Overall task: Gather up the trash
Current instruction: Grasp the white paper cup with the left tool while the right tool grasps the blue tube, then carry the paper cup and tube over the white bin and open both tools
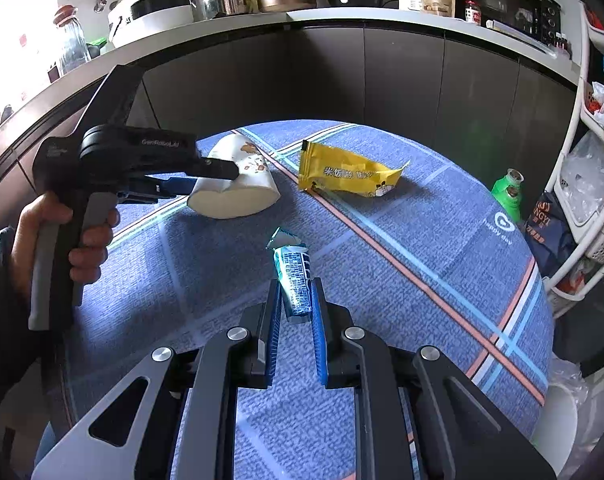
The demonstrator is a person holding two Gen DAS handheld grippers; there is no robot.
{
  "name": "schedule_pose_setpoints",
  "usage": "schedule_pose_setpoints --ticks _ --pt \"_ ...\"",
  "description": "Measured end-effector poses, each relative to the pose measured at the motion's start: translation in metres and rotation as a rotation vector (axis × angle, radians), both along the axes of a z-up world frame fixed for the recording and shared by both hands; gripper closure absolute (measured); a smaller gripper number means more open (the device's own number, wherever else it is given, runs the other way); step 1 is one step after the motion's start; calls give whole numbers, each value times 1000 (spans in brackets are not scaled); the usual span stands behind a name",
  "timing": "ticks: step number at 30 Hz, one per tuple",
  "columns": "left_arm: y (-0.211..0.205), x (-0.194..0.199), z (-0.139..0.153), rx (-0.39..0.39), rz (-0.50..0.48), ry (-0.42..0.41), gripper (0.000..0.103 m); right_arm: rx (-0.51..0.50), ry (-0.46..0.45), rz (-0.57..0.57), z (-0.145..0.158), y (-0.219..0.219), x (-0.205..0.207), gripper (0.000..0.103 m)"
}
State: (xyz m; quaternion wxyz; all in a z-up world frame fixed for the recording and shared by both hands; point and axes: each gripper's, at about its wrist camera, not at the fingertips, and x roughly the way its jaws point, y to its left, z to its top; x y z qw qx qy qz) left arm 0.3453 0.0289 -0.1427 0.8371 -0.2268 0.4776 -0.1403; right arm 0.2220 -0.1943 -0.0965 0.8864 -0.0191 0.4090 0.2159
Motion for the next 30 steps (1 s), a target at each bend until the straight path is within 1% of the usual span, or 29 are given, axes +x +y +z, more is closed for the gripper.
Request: schedule_pose_setpoints --ticks 2,6,9,13,15,18,25,30 --pt "3 -10 4 17 -11 -12 67 -3 1 1 0 -1 -4 89" --pt "6 -43 15 54 -46 -36 68 3 7 -4 1 -6 -14 89" --pt "9 -69 19 57 -75 -38 68 7 14 -8 0 -9 -24 90" --pt "2 -100 24 122 -119 -61 70 7 9 -10 2 -14 -41 90" --pt "-2 -111 26 139 -135 -68 71 17 4 -16 5 -18 -52 90" --pt "-5 -121 30 166 -132 -92 72 45 -2 -38 9 -27 -67 90" --pt "-12 -143 48 158 -147 -123 74 100 -13 -95 18 -51 -94 90" --pt "-31 -168 69 152 -205 -156 74 146 -44 -151 26 -74 -113 90"
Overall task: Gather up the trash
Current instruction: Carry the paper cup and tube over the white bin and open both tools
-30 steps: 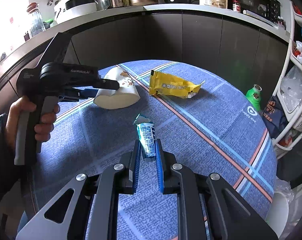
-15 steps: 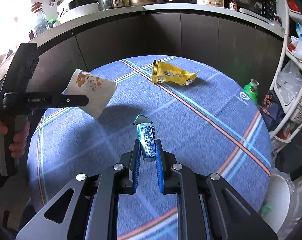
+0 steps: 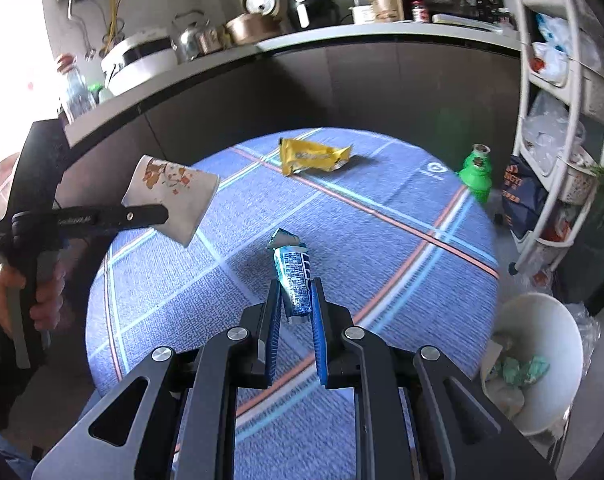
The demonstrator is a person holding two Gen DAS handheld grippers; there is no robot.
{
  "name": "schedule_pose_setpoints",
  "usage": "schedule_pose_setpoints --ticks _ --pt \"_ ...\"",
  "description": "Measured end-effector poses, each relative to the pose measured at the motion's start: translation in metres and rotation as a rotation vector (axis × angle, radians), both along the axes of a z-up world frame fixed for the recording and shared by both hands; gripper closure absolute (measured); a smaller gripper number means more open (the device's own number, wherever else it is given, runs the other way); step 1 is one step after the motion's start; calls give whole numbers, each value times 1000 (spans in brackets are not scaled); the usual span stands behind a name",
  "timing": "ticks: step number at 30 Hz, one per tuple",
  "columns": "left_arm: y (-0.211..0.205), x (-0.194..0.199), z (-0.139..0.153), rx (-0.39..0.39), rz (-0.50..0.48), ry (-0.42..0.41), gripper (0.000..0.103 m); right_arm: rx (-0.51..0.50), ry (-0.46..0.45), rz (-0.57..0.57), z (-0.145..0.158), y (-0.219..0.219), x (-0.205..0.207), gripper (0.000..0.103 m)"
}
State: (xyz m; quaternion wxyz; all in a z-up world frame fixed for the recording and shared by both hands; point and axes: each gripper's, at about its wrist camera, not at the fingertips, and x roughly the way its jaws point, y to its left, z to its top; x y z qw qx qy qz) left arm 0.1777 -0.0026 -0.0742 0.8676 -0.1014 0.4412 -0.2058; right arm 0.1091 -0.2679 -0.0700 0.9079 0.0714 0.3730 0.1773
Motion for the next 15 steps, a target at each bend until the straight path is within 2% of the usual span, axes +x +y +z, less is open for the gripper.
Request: schedule_pose_setpoints --ticks 8,15 --pt "-65 -33 33 -6 -151 -47 74 56 -25 -162 6 -66 -37 90" --pt "-138 -44 42 -13 -292 -45 74 83 -27 -329 -6 -135 -58 90"
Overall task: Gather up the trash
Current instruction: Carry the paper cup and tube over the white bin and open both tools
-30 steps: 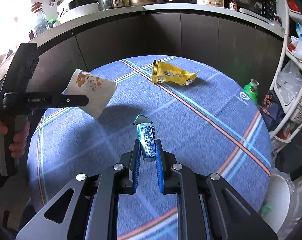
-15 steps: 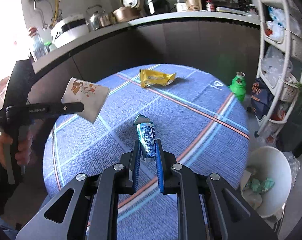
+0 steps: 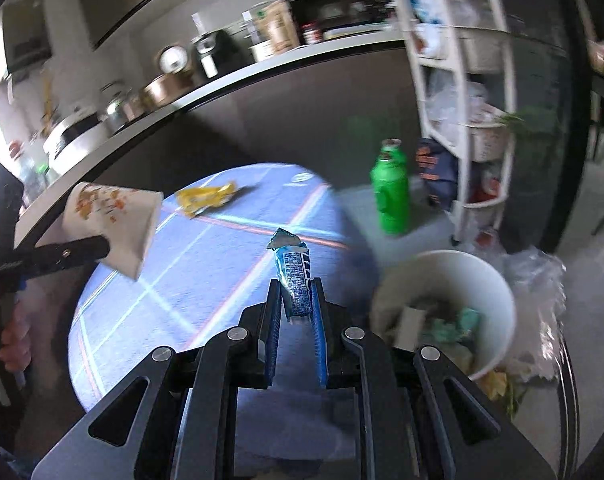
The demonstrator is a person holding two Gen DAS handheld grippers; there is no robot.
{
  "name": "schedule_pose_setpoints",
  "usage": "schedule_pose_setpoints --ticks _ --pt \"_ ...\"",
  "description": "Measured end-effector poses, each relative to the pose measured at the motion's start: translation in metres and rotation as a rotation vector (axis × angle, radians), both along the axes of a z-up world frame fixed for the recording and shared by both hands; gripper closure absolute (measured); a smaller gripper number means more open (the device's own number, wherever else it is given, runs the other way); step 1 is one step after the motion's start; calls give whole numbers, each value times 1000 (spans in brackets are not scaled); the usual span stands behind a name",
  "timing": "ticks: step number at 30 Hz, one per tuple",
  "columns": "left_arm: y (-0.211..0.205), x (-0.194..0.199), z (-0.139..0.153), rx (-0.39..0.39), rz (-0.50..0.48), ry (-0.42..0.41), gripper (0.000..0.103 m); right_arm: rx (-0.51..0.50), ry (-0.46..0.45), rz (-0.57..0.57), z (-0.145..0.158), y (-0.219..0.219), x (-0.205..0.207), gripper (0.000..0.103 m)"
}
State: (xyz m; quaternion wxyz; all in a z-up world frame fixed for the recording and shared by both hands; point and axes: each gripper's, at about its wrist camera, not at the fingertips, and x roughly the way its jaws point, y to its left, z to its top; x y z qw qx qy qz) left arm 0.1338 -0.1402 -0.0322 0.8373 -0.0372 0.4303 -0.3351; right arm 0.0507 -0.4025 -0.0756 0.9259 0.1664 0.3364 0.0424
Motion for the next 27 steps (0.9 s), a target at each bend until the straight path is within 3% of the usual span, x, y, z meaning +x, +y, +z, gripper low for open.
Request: schedule_pose_setpoints --ticks 12,19,27 --pt "-138 13 -32 45 -196 79 74 54 93 -181 -66 -89 -20 89" --pt "-197 39 -73 83 -231 164 73 61 122 -187 -95 -112 -7 89" --pt "-236 65 -105 152 -240 170 68 14 148 -147 -120 -115 23 85"
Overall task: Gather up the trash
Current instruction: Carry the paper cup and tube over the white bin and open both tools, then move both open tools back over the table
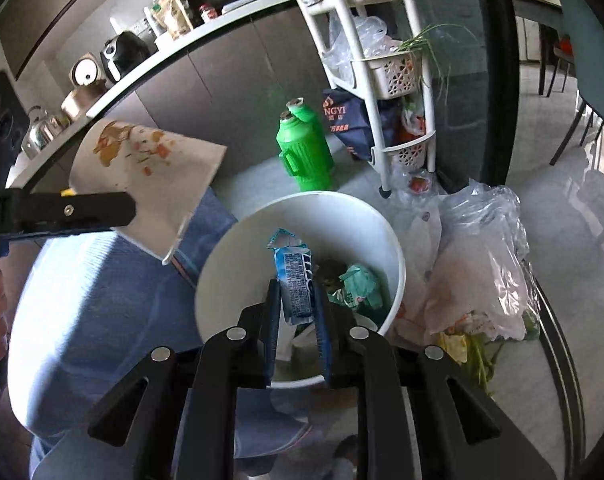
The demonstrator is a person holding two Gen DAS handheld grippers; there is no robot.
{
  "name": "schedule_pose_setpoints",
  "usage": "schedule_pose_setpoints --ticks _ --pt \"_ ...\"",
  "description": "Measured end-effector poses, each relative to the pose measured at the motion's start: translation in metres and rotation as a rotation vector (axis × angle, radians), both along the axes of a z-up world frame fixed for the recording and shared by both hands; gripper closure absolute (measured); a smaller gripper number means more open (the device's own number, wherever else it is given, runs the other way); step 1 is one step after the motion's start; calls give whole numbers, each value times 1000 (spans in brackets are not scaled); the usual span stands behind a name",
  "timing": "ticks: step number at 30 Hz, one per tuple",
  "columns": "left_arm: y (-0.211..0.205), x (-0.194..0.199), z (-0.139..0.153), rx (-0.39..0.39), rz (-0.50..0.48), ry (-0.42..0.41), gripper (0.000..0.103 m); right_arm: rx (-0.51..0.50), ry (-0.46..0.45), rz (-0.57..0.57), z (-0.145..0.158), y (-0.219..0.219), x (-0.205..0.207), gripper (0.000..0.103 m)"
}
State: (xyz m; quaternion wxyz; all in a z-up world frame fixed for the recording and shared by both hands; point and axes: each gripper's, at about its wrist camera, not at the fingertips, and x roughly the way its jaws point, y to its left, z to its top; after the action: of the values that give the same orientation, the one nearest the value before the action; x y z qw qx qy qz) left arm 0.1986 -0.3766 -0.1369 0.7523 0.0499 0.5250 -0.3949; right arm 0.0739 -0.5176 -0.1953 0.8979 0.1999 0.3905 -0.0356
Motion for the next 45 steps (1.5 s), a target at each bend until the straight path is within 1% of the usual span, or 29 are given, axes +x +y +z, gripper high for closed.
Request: schedule_pose_setpoints --ticks 1,2,3,4,5,6,7,8,9,10,11,13,18,21,26,29,35,38,41,45 --pt "-2 3 -3 6 7 -5 67 -21 4 6 -2 1 3 81" --pt "-4 5 -4 12 13 -8 66 -48 13 9 -4 3 5 71" --pt "-5 8 -6 17 27 -20 65 -74 17 24 -6 6 8 64" --pt "-4 9 -5 19 33 -33 55 -79 17 38 -7 6 8 59" --pt "-3 10 -4 20 39 -44 38 -85 13 50 -7 8 8 48" --pt "-1 11 -2 18 59 -67 30 -92 7 52 -6 8 8 41" --pt "3 11 1 8 74 -86 22 -109 -6 56 -4 10 6 37" --pt "7 11 5 -7 84 -103 17 -121 -16 58 -3 11 5 30" --pt "12 11 7 -12 89 -109 14 -133 -29 61 0 13 3 20" --pt "15 11 10 -17 99 -116 7 -138 -36 63 1 14 1 14" --pt "19 11 13 -25 112 -125 4 -137 -40 67 3 15 -1 8" --pt "28 12 18 -41 137 -135 4 -129 -39 75 5 18 -2 9" --pt "50 8 26 -51 177 -107 4 -81 -11 63 7 22 -2 9" --pt "64 5 30 -51 199 -112 4 -61 -12 67 14 29 -2 9" --pt "101 5 41 -59 259 -116 4 -73 -29 92 31 43 -2 9" --pt "131 8 49 -70 317 -116 4 -78 -36 118 42 54 0 9" --pt "201 22 60 -57 453 -157 4 -109 -65 177 63 82 3 9" --pt "246 37 60 -45 544 -152 4 -113 -77 197 71 92 7 9" --pt "281 53 60 -44 613 -146 4 -115 -86 225 79 107 14 9" --pt "321 76 57 -79 700 -110 4 -124 -101 245 87 122 25 9"
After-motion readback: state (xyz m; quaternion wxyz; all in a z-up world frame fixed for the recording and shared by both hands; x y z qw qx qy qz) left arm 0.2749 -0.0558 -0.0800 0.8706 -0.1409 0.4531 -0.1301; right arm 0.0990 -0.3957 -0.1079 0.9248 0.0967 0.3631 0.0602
